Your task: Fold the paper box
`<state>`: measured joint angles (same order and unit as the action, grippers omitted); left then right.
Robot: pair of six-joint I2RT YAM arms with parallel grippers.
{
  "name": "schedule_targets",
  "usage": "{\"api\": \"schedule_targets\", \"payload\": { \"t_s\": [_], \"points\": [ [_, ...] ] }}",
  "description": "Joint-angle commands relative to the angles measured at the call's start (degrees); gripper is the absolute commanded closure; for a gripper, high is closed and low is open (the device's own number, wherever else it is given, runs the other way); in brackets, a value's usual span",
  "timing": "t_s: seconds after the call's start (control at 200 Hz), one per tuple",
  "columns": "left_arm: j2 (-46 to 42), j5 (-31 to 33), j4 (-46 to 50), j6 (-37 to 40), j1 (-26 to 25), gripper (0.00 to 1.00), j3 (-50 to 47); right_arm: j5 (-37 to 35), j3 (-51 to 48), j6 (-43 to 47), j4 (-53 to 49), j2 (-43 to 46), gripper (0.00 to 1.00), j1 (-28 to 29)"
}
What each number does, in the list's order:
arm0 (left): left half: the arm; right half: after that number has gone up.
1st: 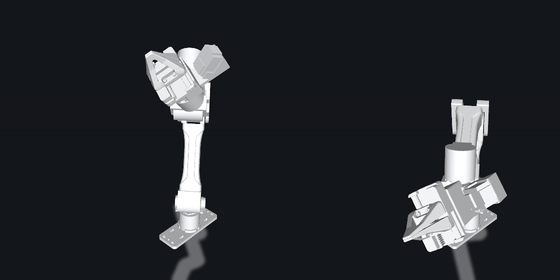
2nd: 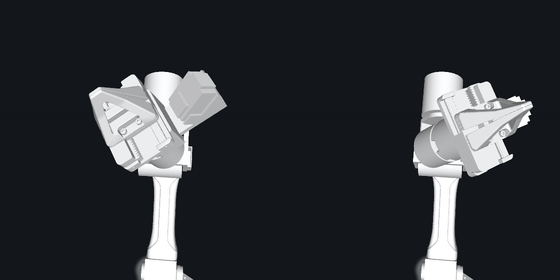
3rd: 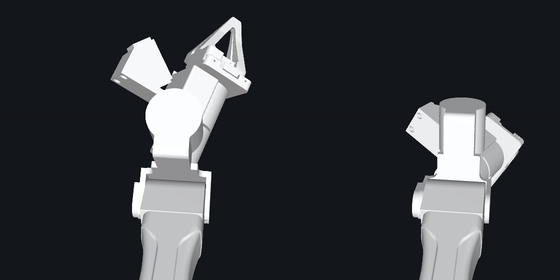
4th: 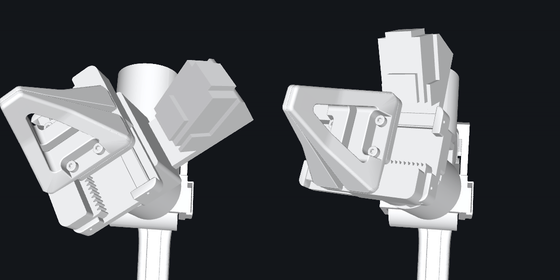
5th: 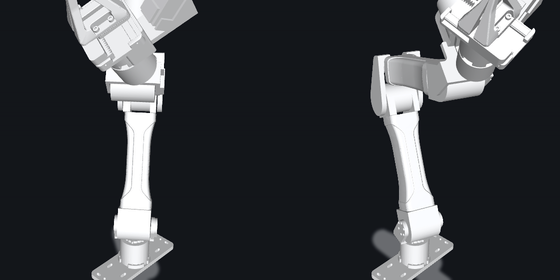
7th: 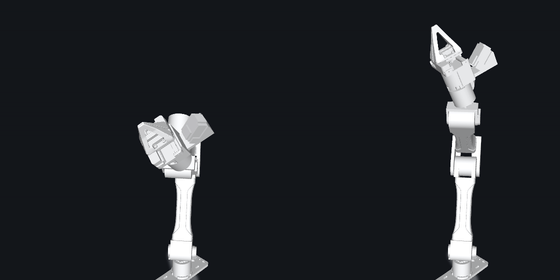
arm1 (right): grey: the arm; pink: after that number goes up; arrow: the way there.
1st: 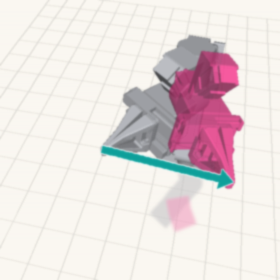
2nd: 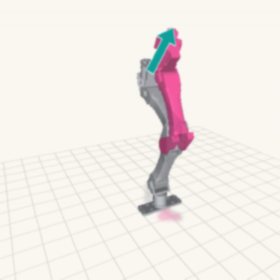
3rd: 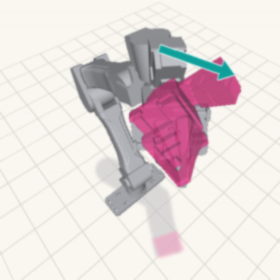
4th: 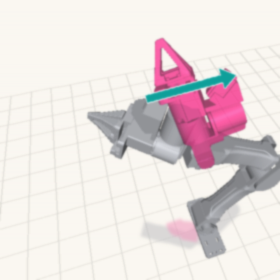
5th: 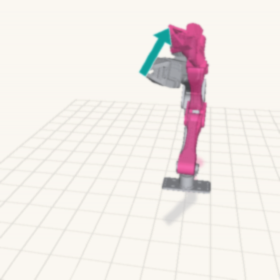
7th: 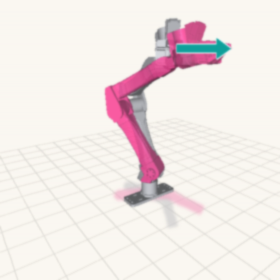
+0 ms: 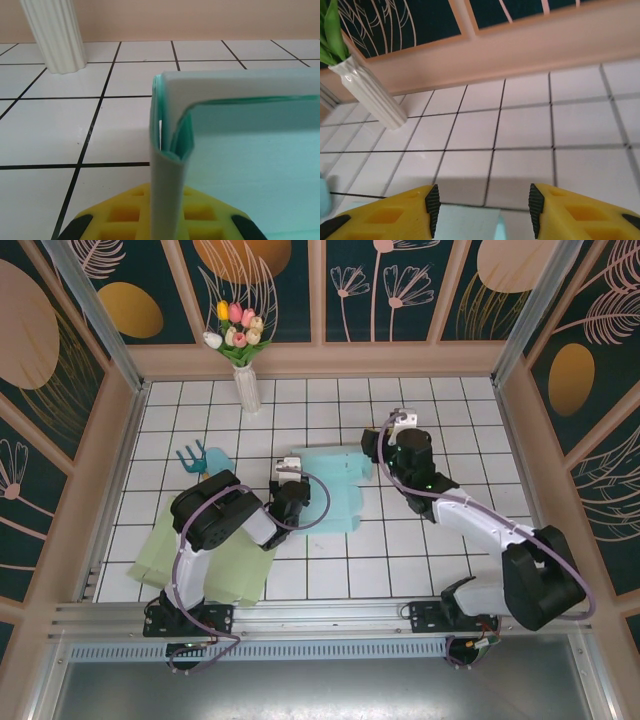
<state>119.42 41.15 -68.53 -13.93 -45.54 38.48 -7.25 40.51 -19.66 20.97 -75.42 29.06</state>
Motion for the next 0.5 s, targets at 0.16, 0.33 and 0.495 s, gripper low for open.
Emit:
{"api": "schedule_targets", "payload": {
  "t_s": [0.16,0.33,0.495],
  "points": [
    [2.05,-0.97,1.05,2.77,0.38,1.00,-1.48,12.80,-6.24,-19.37,15.81,-6.44,0.44,1.25],
    [2.05,-0.81,0.86,2.68,0.45,1.00,-1.56,16.89,-6.59,-22.66,22.01,-11.34,0.43,1.96],
    [2.05,-0.89,0.77,2.64,0.38,1.00,-1.56,12.98,-6.06,-21.78,22.18,-13.63,0.43,3.46]
  ]
}}
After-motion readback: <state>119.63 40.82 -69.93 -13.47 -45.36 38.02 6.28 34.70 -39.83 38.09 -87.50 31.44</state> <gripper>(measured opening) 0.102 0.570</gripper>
